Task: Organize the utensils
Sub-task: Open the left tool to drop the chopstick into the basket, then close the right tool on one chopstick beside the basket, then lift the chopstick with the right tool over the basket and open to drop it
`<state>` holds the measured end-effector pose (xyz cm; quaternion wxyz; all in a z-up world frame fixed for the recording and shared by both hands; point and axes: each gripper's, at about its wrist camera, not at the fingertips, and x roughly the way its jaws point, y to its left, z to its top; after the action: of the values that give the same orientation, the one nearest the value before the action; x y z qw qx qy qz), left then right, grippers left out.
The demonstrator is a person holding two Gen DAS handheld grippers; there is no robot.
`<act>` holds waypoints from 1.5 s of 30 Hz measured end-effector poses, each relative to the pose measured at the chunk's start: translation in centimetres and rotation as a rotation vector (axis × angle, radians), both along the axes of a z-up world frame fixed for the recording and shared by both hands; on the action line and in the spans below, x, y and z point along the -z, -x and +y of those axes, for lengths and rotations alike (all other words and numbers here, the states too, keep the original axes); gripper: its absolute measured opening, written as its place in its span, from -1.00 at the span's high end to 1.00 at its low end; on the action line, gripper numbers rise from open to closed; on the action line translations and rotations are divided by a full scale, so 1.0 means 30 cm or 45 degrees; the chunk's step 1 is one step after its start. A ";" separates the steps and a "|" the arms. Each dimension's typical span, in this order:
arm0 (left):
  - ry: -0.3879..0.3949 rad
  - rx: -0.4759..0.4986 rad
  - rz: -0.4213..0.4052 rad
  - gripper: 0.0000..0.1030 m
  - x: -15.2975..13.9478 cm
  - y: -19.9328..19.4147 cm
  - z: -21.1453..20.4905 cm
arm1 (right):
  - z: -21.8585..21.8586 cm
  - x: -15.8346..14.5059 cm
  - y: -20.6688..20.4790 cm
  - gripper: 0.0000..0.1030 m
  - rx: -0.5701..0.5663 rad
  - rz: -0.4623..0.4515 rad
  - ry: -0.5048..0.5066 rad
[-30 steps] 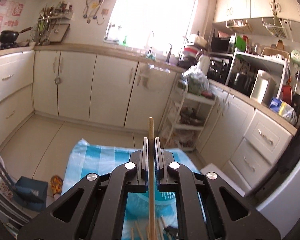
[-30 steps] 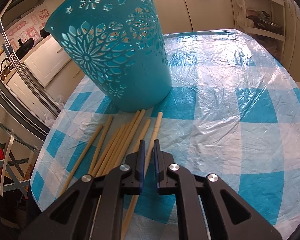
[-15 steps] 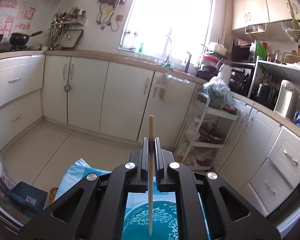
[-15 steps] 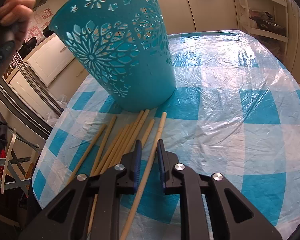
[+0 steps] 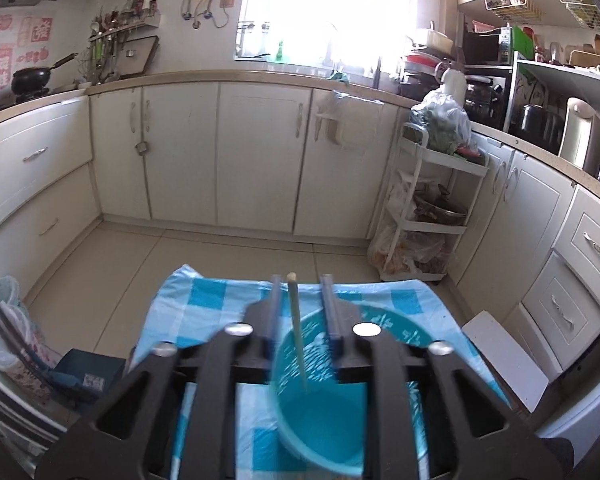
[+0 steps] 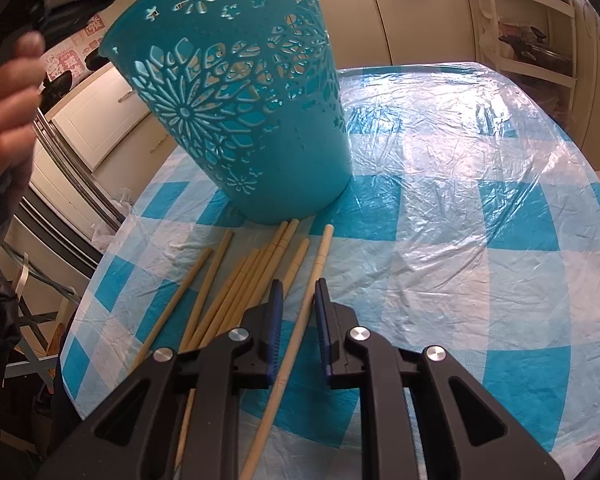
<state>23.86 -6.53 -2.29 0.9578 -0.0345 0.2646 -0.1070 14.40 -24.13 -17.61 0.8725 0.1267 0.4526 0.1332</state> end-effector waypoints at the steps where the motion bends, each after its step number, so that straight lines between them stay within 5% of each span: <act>1: -0.004 -0.021 -0.007 -0.11 -0.002 0.021 0.018 | -0.001 0.000 -0.001 0.67 0.000 0.003 -0.003; 9: 0.007 -0.165 0.054 -0.45 0.104 0.176 0.243 | 0.035 -0.013 -0.011 0.67 0.012 0.032 0.097; 15: 0.037 -0.234 0.251 -0.46 0.299 0.187 0.350 | 0.037 -0.015 -0.023 0.69 0.018 0.062 0.178; 22: -0.036 -0.243 0.300 -0.46 0.436 0.204 0.354 | 0.122 -0.020 -0.030 0.74 -0.077 0.032 0.441; 32: -0.028 -0.259 0.361 -0.57 0.506 0.215 0.360 | -0.053 -0.095 0.052 0.88 0.040 0.066 0.125; 40: -0.057 -0.245 0.364 -0.57 0.509 0.219 0.337 | -0.133 -0.474 0.109 0.88 0.077 -0.265 -0.196; 45: -0.049 -0.249 0.370 -0.57 0.509 0.216 0.339 | -0.071 -0.691 0.030 0.88 0.096 -0.534 -0.241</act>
<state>17.37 3.64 -17.55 0.9157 -0.0567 0.3977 -0.0021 13.51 -26.25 3.12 0.9361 0.1942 0.2419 0.1658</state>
